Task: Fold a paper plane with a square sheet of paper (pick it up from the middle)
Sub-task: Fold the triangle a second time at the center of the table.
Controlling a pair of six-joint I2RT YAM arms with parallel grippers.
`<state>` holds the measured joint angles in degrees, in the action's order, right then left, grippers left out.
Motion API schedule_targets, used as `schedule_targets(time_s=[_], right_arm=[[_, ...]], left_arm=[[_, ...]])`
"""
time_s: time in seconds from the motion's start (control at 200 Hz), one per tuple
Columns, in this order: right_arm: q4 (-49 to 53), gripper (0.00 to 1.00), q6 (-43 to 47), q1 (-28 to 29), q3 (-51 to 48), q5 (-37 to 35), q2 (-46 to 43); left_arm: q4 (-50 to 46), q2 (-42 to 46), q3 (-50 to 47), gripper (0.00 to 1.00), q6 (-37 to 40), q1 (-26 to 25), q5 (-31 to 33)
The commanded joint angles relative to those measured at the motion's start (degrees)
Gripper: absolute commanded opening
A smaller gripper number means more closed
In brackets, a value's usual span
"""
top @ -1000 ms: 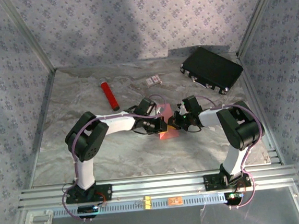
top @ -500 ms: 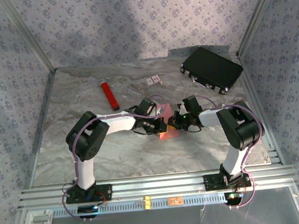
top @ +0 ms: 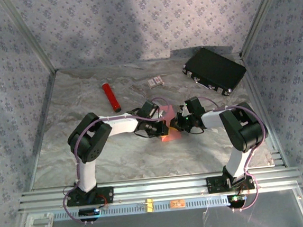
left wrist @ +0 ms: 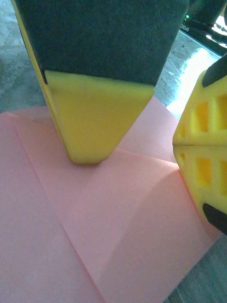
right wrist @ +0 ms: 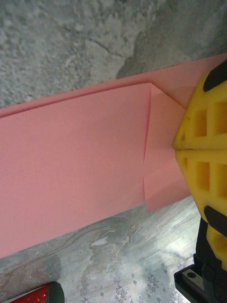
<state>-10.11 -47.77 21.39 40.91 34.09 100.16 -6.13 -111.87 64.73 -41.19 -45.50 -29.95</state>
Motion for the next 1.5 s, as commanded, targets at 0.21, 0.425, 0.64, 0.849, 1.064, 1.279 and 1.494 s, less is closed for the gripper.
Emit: schedule_targets(time_s=[0.21, 0.425, 0.64, 0.849, 1.064, 1.279, 1.494], right_arm=[[5.97, 0.03, 0.82, -0.19, -1.22, -3.89, 1.54], [5.97, 0.03, 1.00, -0.42, -1.27, -3.96, 1.72], [6.06, 0.03, 1.01, -0.51, -1.38, -3.87, 1.68], [5.99, 0.03, 1.12, -0.63, -1.24, -3.68, 1.71], [5.99, 0.03, 0.99, -0.56, -1.27, -3.76, 1.46], [5.90, 0.03, 0.92, -0.48, -1.31, -3.76, 1.45], [6.11, 0.03, 0.92, -0.51, -1.31, -3.76, 1.31]], left_arm=[[-1.34, -0.67, -1.99, 0.00, 1.98, -0.52, 1.48], [-1.25, 0.35, -4.67, 0.00, 2.08, -0.65, 2.51], [-1.37, 3.08, -7.12, 0.00, 2.30, -0.61, 3.06], [-1.21, 6.13, -8.44, 0.01, 2.18, -0.57, 4.31], [2.52, 9.56, -7.19, 0.01, 0.12, -0.61, 4.72], [7.36, 7.03, -5.07, 0.01, -2.45, -0.70, -0.77], [5.23, 3.09, -2.45, 0.01, -1.15, -1.42, -2.96]])
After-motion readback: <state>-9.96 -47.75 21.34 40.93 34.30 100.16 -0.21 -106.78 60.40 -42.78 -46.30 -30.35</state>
